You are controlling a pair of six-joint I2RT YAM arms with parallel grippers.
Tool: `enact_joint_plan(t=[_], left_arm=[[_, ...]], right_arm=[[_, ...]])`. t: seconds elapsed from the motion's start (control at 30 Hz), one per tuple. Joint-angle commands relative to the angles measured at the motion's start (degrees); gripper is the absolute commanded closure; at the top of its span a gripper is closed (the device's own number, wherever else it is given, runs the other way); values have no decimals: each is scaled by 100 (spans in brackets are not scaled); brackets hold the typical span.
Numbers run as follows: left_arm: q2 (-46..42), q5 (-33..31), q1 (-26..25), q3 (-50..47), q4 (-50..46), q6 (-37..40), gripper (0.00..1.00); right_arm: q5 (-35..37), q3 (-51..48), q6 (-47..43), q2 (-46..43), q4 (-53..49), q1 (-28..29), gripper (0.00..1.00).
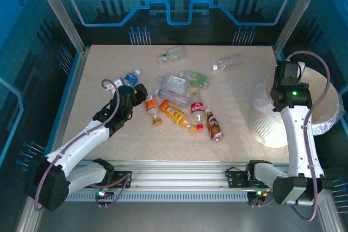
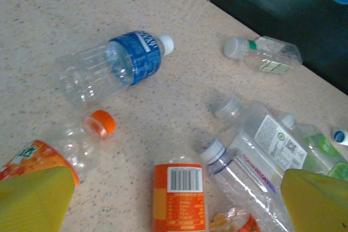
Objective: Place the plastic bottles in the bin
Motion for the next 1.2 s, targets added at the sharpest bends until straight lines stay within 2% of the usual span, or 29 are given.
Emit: enact_joint_plan(t=[0.0, 0.23, 0.43, 0.57, 0.73, 0.93, 1.17], left_arm=[[-232, -406, 48, -41, -693, -134, 1], [-503, -707, 172, -157, -1026, 175, 1], [-430, -690, 560, -223, -1062, 430, 1], [-330, -496, 862, -261, -940, 808, 1], [-99, 54, 1339, -203, -823, 1134, 1], [220, 307, 1639, -160, -731, 1023, 1], [377, 657, 1832, -134, -734, 777, 1]], right_arm=[[-616, -185, 276, -6, -49, -380, 68], [-902, -460, 412, 190, -157, -678, 65], [-998, -617, 449, 512, -120, -847, 60], [-1001, -697, 456, 675, -86, -888, 51], [-1047, -686, 553, 673, -86, -901, 35], [-1193, -623, 608, 424, -67, -896, 21], [-1435, -653, 518, -228, -7, -847, 12]])
